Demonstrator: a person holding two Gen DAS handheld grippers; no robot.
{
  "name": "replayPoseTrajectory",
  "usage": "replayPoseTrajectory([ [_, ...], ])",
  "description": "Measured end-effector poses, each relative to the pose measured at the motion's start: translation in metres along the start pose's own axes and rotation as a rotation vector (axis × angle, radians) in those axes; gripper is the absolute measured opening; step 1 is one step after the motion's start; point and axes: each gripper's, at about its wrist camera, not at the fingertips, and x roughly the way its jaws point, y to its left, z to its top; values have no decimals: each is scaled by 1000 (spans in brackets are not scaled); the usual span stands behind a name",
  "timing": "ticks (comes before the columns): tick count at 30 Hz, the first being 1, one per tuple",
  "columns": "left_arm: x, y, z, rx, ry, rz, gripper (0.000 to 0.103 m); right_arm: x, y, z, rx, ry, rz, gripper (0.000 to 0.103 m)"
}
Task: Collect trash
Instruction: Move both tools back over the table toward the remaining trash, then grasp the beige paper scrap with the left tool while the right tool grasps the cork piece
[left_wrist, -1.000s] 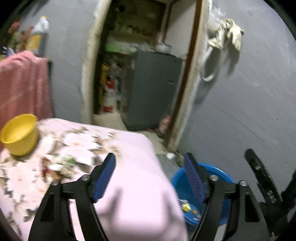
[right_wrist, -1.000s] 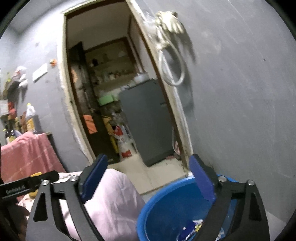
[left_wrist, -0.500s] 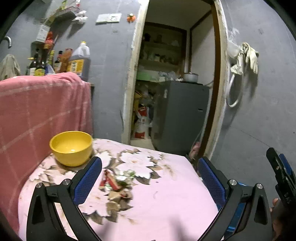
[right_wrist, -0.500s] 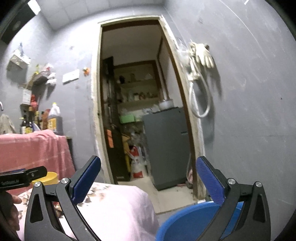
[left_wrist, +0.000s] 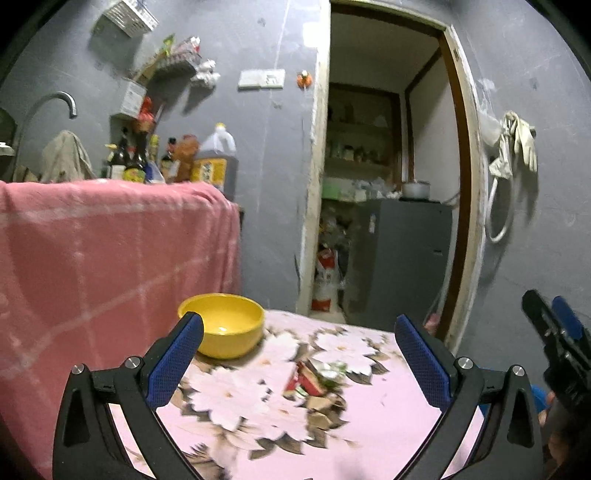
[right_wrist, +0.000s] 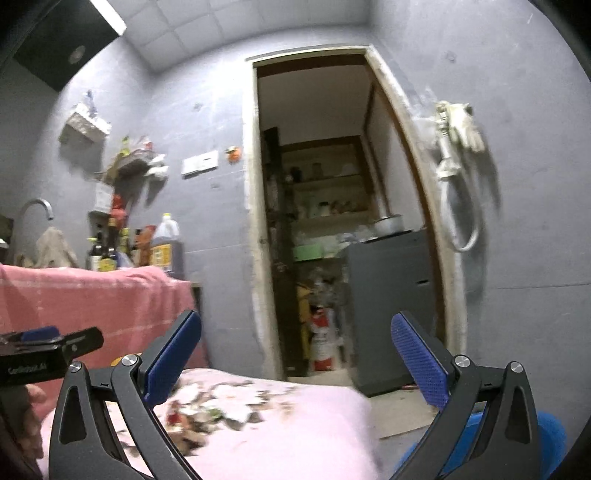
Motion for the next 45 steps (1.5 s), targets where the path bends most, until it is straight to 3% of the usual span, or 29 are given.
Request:
replayPoseTrajectory([
  [4,-3,16,-3,5,-11,30,102,6,20,-5,-45,23,45,103],
  [9,3,33,-12,12,33,55,102,14,38,-15,-108,61,82,103],
  [18,34,54,-37,-58,241,5,102,27,49,-28,-133,131,93,103],
  [24,59,46,-49,-35,368,-21,101,37,49,-35,-156,185,68,103],
  [29,76,36,-56,-36,455,-86,88,49,44,-39,-125,255,73,103],
  [37,106,24,-74,-75,639,-213,43,79,31,-51,-50,435,102,103],
  [45,121,10,-79,-58,694,-252,30,98,18,-68,42,596,146,102],
])
